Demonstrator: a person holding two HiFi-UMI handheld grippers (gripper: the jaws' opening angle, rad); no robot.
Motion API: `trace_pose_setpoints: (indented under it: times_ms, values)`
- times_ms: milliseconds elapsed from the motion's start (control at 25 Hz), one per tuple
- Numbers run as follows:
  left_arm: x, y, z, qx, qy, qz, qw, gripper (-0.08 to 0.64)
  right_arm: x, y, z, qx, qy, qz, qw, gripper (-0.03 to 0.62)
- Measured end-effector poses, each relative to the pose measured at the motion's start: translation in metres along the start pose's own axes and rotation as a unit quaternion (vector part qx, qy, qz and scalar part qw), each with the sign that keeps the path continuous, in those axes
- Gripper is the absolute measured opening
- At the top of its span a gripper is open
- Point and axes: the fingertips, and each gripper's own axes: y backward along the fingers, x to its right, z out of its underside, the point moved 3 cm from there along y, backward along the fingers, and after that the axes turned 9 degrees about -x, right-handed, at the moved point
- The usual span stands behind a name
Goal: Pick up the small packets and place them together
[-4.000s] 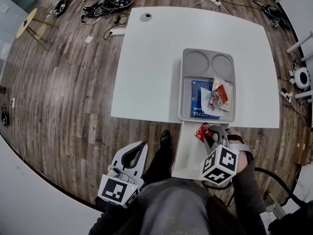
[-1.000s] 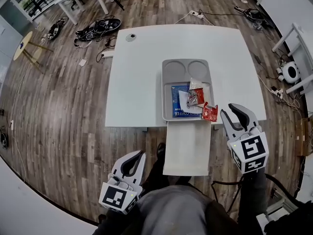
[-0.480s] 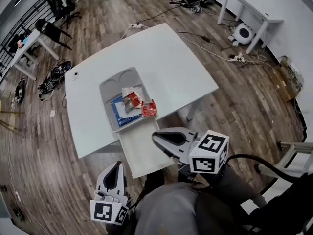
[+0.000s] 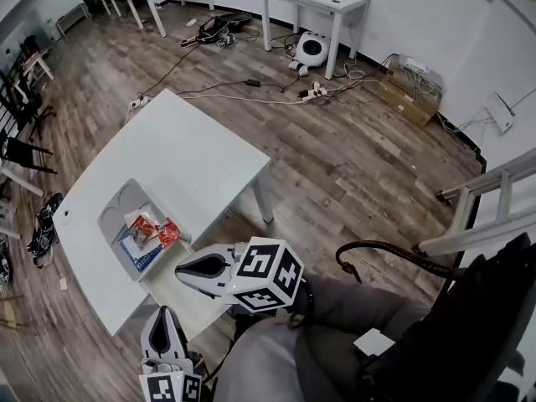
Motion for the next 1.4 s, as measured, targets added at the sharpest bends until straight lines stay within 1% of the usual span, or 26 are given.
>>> trace_pose_setpoints:
  times_ms: [40,120,280,360,560,880,1000,1040,1080,1120,1200,1240,1320,1400]
  values:
    - [0.000,0.000,-0.005,-0.004,-0.009,-0.004,0.9999,-0.003,-0.001,0.001,-0.002,0.000,0.002,-0.001,1.000,0.005]
    - [0.000,0.002,-0.015,-0.004,-0.013,-0.014,0.9998,-0.003,-0.003,0.001,-0.004,-0.001,0.007,-0.005,1.000,0.006]
    - [0.001,0.003,-0.033,0.008,0.007,-0.033,0.9994,-0.003,-0.007,-0.004,-0.005,0.000,0.015,-0.013,1.000,0.005]
    - [0.002,0.002,-0.038,0.014,0.019,-0.035,0.9991,-0.003,-0.010,-0.007,-0.004,-0.001,0.021,-0.017,1.000,0.005]
    - [0.004,-0.009,-0.029,0.017,0.029,-0.009,0.9994,-0.003,-0.007,-0.003,0.008,-0.007,0.032,0.009,0.999,0.005]
    - [-0.005,-0.001,-0.032,0.009,0.034,-0.037,0.9987,-0.003,-0.004,-0.007,0.003,-0.007,0.029,-0.002,1.000,0.005]
    - [-0.012,-0.001,-0.032,0.012,0.035,-0.038,0.9986,-0.003,-0.003,-0.014,0.001,-0.008,0.031,-0.010,0.999,0.005]
    - [-0.014,-0.002,-0.035,0.010,0.027,-0.041,0.9987,-0.003,-0.002,-0.014,0.001,-0.006,0.035,-0.011,0.999,0.005]
    - [-0.014,-0.003,-0.040,0.008,0.009,-0.051,0.9986,-0.003,-0.001,-0.012,0.000,-0.002,0.046,-0.011,0.999,0.005]
    - [-0.013,-0.003,-0.049,0.010,-0.020,-0.064,0.9977,-0.003,-0.001,-0.008,-0.002,0.006,0.064,-0.010,0.998,0.005]
    - [-0.005,0.001,-0.075,0.039,-0.083,-0.087,0.9920,-0.003,-0.007,0.004,-0.012,0.041,0.118,-0.009,0.992,0.005]
    - [-0.003,0.005,-0.087,0.055,-0.105,-0.092,0.9887,-0.003,-0.013,0.008,-0.019,0.061,0.145,-0.008,0.988,0.005]
    - [-0.006,0.011,-0.107,0.082,-0.127,-0.088,0.9845,-0.003,-0.023,0.008,-0.034,0.087,0.186,-0.003,0.979,0.005]
    - [-0.013,0.013,-0.117,0.094,-0.133,-0.083,0.9832,-0.003,-0.029,0.003,-0.045,0.099,0.208,0.003,0.973,0.005]
